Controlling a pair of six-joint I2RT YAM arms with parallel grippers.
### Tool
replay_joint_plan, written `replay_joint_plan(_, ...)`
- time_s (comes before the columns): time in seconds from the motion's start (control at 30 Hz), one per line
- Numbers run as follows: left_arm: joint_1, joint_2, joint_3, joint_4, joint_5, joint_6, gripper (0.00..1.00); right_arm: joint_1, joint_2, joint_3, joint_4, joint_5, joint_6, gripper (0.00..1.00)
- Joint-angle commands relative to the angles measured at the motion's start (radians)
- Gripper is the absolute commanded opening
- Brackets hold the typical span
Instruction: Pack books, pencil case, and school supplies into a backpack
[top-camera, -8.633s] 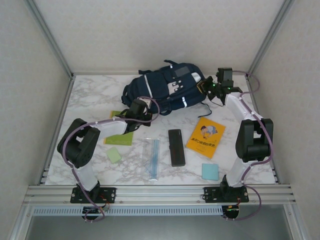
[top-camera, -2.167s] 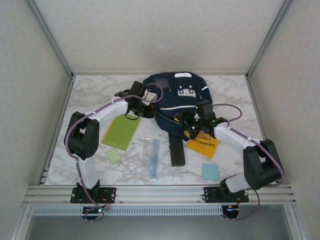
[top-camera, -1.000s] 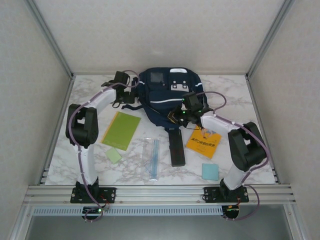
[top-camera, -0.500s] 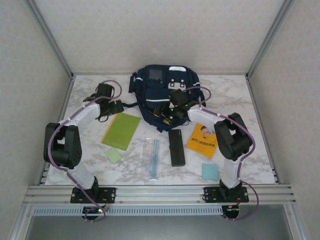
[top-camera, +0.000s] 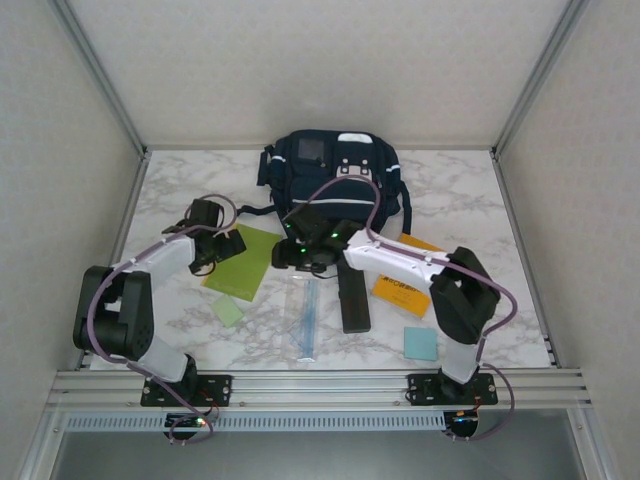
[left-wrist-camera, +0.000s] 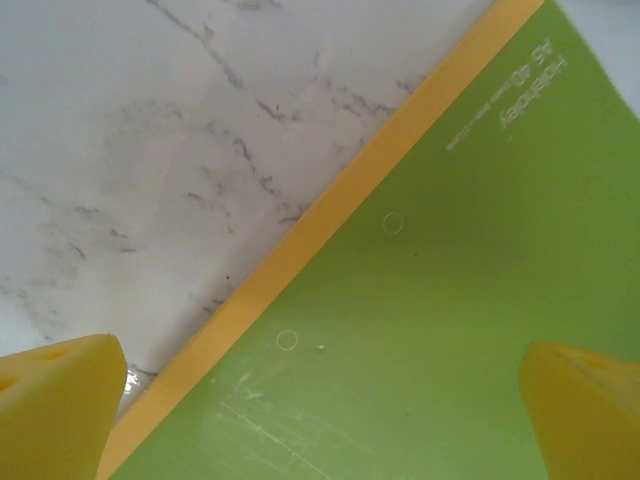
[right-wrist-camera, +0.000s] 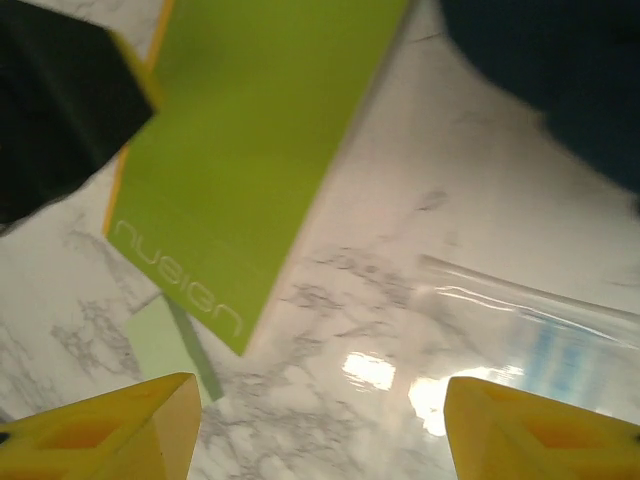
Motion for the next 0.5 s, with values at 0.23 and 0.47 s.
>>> replay_joint_plan(0.23,-0.005,-0.019,-0.097,0.032,0.097,-0.046,0.87,0.022,0.238,0.096,0.177,0.046,0.113,0.58)
replay_joint_plan(0.47,-0.010,-0.022,-0.154,0.052,0.168,-0.066,0.69,0.019,0.359,0.185,0.178,0.062,0.126,0.54)
